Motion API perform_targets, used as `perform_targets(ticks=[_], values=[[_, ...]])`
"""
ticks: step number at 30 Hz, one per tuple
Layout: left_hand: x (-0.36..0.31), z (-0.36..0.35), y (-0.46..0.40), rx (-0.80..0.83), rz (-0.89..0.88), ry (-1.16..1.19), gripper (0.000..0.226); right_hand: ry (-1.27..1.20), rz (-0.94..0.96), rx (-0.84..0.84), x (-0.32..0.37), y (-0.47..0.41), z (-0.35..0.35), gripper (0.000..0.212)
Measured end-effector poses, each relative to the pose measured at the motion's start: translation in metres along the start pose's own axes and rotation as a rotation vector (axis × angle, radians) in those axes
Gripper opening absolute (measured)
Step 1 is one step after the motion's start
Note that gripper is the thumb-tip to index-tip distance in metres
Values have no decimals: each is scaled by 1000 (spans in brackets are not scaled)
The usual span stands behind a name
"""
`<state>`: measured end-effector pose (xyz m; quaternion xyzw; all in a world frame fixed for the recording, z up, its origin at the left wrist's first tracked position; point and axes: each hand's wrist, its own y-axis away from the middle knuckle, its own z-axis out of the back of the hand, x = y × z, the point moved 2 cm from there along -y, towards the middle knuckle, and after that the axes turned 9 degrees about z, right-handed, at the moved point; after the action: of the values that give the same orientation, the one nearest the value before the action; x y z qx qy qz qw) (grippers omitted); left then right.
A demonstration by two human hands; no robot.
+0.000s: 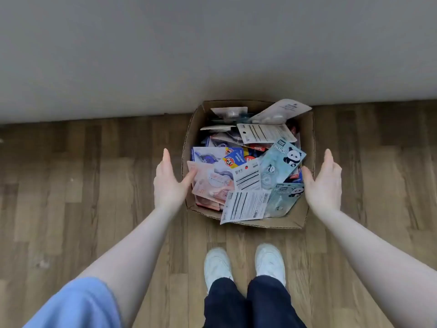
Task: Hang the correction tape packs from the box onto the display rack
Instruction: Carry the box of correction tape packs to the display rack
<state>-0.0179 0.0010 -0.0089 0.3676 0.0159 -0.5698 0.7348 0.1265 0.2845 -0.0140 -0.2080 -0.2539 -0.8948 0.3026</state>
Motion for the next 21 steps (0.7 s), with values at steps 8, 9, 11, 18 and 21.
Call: perform_targets(ticks=[8,9,11,18,21], values=[[17,-42,-35,40,118,132,87,-79,-100,-40,-31,-20,-35,67],[18,-46,-38,49,103,133,85,-94,-112,-39,-34,-21,-38,67],[17,-50,-41,45,78,117,83,-102,-143,-33,-38,-24,-43,68],[21,-50,-59,57,60,111,83,-58,-238,-60,-44,-32,-55,64],[22,-52,-62,44,33,41,76,-42,-225,-64,-50,-34,-58,61]])
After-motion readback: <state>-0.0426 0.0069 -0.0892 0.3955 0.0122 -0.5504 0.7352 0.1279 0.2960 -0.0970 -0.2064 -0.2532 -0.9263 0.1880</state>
